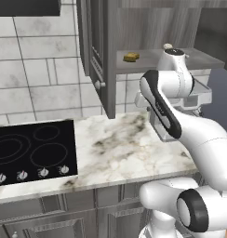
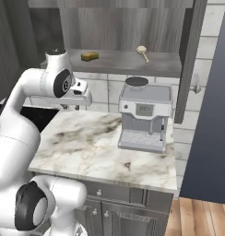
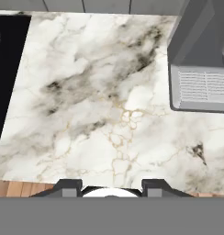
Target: Locate and retrieve the sponge and dish brush from the cabinet. Place them next to the sink.
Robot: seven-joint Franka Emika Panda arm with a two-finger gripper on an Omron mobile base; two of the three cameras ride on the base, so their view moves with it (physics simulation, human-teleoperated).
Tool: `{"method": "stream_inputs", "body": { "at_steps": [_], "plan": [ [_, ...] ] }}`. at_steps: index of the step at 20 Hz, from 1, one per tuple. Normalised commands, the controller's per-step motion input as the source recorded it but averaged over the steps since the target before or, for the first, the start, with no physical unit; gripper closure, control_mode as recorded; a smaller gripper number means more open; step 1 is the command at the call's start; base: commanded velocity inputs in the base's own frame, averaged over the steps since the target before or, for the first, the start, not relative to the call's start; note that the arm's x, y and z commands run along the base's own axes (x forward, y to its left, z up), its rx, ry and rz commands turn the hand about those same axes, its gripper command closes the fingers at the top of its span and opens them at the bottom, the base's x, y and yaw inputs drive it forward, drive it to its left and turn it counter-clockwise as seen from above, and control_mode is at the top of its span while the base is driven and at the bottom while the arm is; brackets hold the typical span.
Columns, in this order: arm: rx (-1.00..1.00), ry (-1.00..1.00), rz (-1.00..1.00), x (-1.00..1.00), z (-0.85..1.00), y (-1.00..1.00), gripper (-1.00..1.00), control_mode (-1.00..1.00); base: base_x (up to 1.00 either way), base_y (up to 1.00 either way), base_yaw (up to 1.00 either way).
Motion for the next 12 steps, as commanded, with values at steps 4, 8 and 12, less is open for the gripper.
{"method": "stream_inputs", "body": {
  "at_steps": [4, 8, 12],
  "plan": [
    [0.0, 0.0, -0.01, -0.14, 0.0, 0.0, -1.0, -1.0, 0.0, 0.0, 0.0],
    [0.0, -0.1, -0.04, -0.21, 0.02, 0.01, -1.0, -1.0, 0.0, 0.0, 0.0],
    [-0.05, -0.25, -0.05, -0.08, 0.21, 0.03, -1.0, -1.0, 0.0, 0.0, 0.0]
  ]
}}
